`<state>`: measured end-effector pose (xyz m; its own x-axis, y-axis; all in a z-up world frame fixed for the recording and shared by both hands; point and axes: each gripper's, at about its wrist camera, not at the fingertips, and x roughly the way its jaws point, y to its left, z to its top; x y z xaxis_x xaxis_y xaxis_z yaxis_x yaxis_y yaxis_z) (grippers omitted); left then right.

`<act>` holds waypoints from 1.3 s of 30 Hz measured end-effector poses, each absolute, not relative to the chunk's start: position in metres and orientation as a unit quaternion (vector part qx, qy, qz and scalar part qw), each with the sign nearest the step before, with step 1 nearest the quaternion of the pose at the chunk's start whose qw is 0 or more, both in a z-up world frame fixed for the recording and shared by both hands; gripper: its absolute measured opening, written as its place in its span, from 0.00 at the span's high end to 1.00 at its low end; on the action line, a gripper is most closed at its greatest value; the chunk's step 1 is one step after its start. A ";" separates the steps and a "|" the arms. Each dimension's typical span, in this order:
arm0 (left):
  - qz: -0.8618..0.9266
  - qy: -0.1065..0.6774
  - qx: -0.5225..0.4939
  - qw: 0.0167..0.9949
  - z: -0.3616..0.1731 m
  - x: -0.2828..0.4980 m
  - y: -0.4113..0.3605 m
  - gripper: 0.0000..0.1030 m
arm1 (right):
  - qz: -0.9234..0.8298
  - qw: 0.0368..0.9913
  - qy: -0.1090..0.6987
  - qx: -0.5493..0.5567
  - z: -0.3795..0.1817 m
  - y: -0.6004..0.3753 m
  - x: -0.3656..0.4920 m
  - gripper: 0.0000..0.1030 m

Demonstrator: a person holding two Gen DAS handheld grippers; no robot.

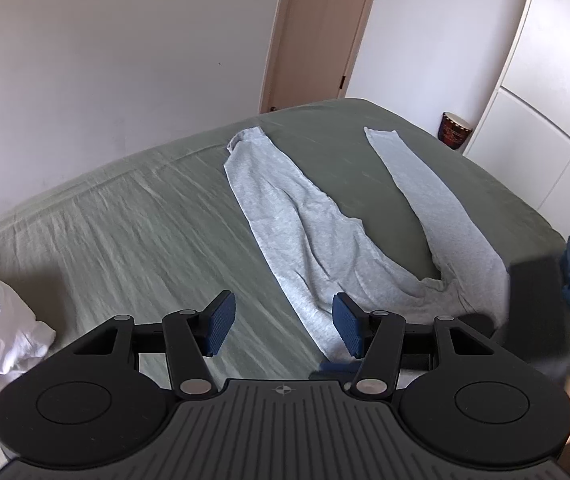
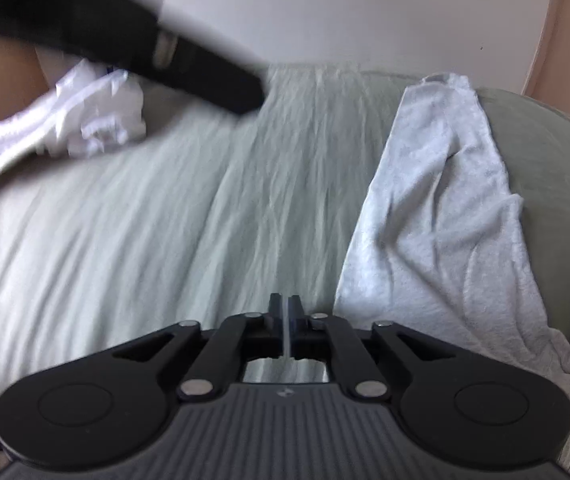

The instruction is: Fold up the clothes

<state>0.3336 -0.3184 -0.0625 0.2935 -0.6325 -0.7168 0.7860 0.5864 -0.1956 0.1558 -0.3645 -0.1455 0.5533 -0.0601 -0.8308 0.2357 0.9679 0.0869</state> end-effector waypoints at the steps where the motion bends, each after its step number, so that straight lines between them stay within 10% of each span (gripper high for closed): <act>1: -0.444 0.396 0.097 0.798 -0.064 0.335 -0.319 0.49 | -0.089 0.878 0.459 0.102 -0.139 -0.374 0.153 0.83; 8: -0.447 0.402 0.080 0.795 -0.072 0.363 -0.341 0.45 | -0.086 0.881 0.438 0.157 -0.121 -0.459 0.152 0.64; 35: -0.510 0.317 0.200 0.774 -0.138 0.553 -0.513 0.46 | -0.024 0.895 0.416 0.156 -0.104 -0.588 0.194 0.57; 39: -0.517 0.315 0.213 0.767 -0.147 0.558 -0.533 0.59 | -0.018 0.892 0.422 0.160 -0.109 -0.586 0.189 0.57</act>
<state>0.5578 -0.5328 -0.1467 0.2680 -0.6585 -0.7033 0.9267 0.3757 0.0013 0.1894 -0.5858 -0.1090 0.6435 0.1035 -0.7584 0.1663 0.9482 0.2706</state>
